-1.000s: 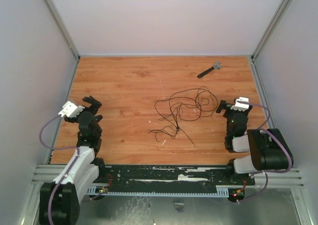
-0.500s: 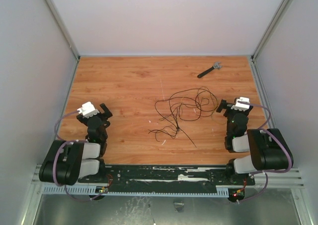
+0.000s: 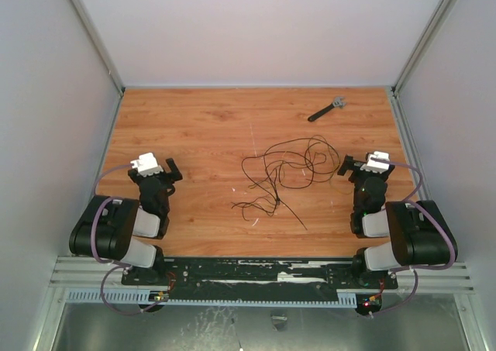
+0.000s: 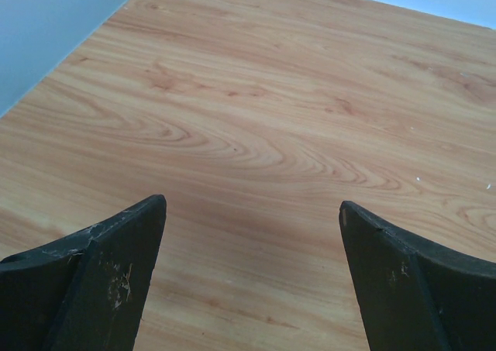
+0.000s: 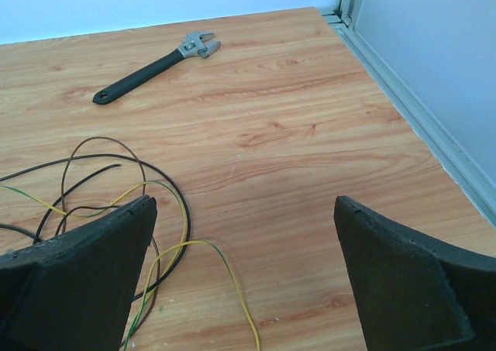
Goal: Zip-tie the wires
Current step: Reset both arms
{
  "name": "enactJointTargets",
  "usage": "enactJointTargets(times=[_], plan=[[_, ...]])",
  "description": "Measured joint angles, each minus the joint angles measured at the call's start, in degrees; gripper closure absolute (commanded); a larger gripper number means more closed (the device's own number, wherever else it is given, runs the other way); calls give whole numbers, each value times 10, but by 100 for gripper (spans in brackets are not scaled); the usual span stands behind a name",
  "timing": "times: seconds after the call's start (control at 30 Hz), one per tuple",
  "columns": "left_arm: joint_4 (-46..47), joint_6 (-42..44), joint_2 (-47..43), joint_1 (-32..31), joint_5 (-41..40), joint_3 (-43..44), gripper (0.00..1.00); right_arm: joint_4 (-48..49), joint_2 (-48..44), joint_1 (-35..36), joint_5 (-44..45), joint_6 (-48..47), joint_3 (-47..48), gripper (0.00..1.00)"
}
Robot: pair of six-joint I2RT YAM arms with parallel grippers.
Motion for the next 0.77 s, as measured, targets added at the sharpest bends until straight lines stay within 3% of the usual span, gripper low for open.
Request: enactJointTargets(times=[0.77], plan=[[-1, 2, 0, 0, 9, 0, 1, 0, 0, 0, 0, 0, 0, 1]])
